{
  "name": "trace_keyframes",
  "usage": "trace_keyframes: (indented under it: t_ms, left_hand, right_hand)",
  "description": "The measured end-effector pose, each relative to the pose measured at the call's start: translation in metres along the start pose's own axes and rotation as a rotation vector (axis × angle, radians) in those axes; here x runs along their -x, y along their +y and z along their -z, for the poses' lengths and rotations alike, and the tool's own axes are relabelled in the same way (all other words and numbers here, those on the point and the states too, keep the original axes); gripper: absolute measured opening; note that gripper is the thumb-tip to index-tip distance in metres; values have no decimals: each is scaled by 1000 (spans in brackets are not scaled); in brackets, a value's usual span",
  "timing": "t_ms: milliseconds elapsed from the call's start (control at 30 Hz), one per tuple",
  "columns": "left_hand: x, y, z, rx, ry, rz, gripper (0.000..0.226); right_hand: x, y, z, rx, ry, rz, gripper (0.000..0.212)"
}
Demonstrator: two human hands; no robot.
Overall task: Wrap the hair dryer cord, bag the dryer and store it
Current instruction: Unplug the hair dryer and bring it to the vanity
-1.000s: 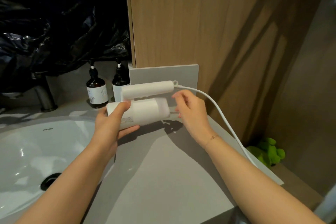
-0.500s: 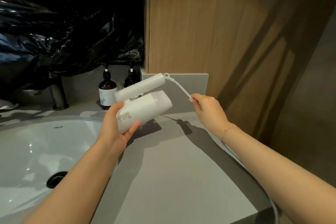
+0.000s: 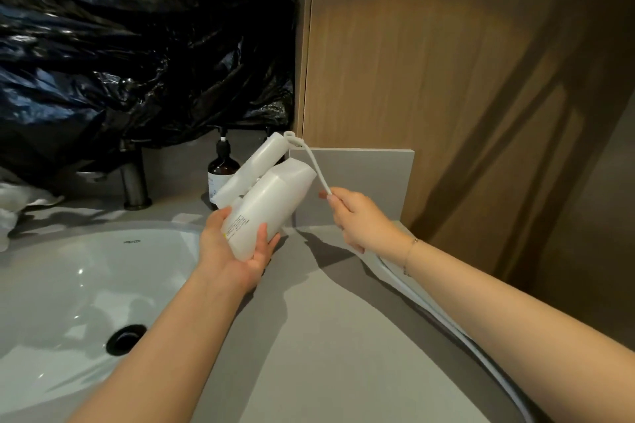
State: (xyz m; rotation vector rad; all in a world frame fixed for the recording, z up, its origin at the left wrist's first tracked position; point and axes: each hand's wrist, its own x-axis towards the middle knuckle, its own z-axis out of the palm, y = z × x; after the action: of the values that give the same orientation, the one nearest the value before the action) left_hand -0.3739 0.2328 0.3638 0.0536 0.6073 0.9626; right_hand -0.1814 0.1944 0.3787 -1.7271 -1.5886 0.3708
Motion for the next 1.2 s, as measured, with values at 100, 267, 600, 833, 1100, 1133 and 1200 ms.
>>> trace_keyframes:
  t_ms: [100, 267, 600, 833, 1100, 1133, 1200]
  left_hand:
    - [-1, 2, 0, 44, 3, -46, 51]
    - [-3, 9, 1, 152, 15, -106, 56]
    - [-5, 3, 0, 55, -23, -57, 57]
    - [-5, 8, 1, -23, -26, -156, 49]
    - [-12, -1, -3, -315, -83, -477, 33]
    - [-14, -2, -1, -348, -82, -499, 38]
    - [-18, -1, 3, -443, -85, -530, 50]
  right_hand:
    - [22, 0, 6, -332, -99, -125, 32]
    - [68, 2, 29, -524, -305, -313, 32]
    - [43, -12, 87, 895, 98, 116, 26]
    - [14, -1, 33, 1099, -258, 360, 28]
    - [37, 34, -20, 814, -136, 599, 30]
    - [42, 34, -22, 778, -121, 628, 29]
    - [49, 32, -23, 742, -49, 710, 29]
